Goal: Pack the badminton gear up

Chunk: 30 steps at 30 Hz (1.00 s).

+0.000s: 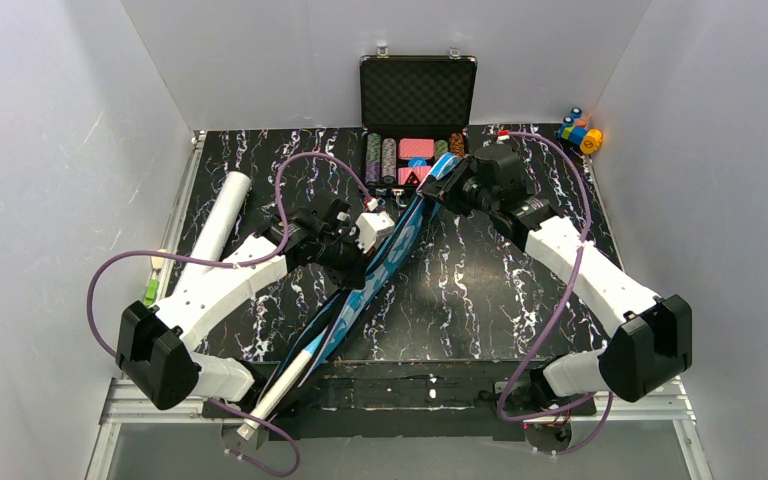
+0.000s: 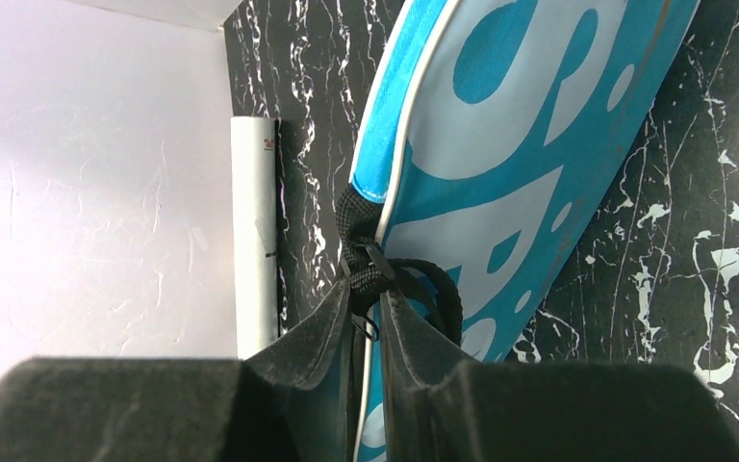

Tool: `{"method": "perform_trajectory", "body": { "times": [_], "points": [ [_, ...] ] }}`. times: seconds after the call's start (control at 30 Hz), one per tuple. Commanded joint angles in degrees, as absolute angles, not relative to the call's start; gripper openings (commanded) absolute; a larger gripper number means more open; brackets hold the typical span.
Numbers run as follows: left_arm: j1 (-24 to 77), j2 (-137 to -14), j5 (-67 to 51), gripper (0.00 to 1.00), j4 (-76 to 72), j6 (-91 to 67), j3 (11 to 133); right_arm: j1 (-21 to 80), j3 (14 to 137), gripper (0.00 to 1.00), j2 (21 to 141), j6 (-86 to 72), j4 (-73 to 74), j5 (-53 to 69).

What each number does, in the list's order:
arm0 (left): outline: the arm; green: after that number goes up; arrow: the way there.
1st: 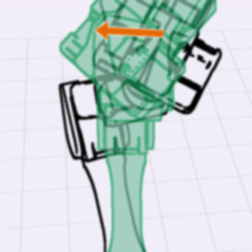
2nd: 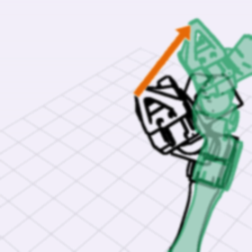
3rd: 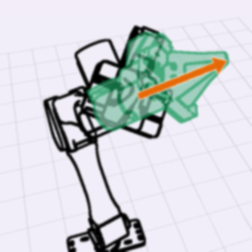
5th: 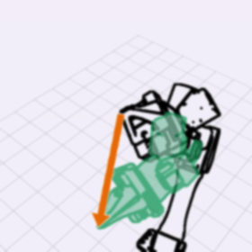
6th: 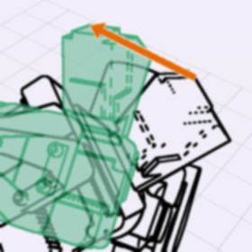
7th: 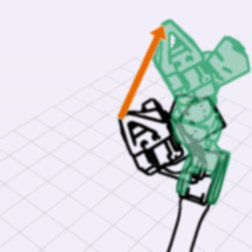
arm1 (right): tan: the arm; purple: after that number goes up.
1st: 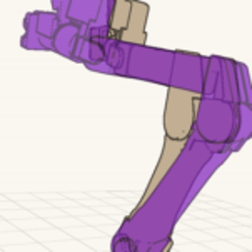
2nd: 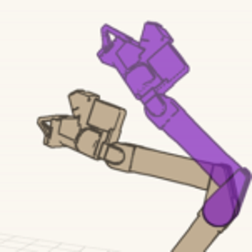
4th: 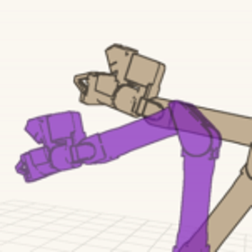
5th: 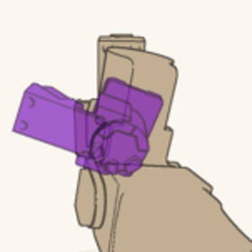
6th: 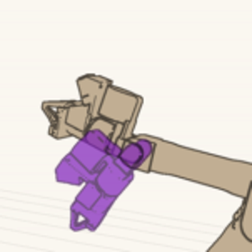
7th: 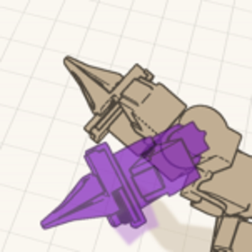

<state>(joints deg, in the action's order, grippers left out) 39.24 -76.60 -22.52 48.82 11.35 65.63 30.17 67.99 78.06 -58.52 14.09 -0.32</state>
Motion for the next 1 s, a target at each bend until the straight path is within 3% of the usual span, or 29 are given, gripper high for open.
{"method": "perform_trajectory", "body": {
  "times": [0.0,0.13,0.3,0.97],
  "points": [
    [39.8,-74.4,-24.3,0.0,48.6,12.2,65.8,30.1,66.4,0.22,75.1,-58.8,10.4,2.5],
    [39.8,-74.4,-24.3,0.0,48.6,12.1,65.9,30.1,65.0,0.27,74.3,-59.4,9.0,4.1],
    [39.8,-74.5,-24.3,0.0,48.8,12.3,66.1,30.1,63.5,0.44,73.4,-60.0,7.2,5.5],
    [40.8,-74.6,-23.8,0.0,48.9,12.8,66.1,30.1,65.8,0.35,77.4,-61.5,9.9,7.8]
  ]
}}
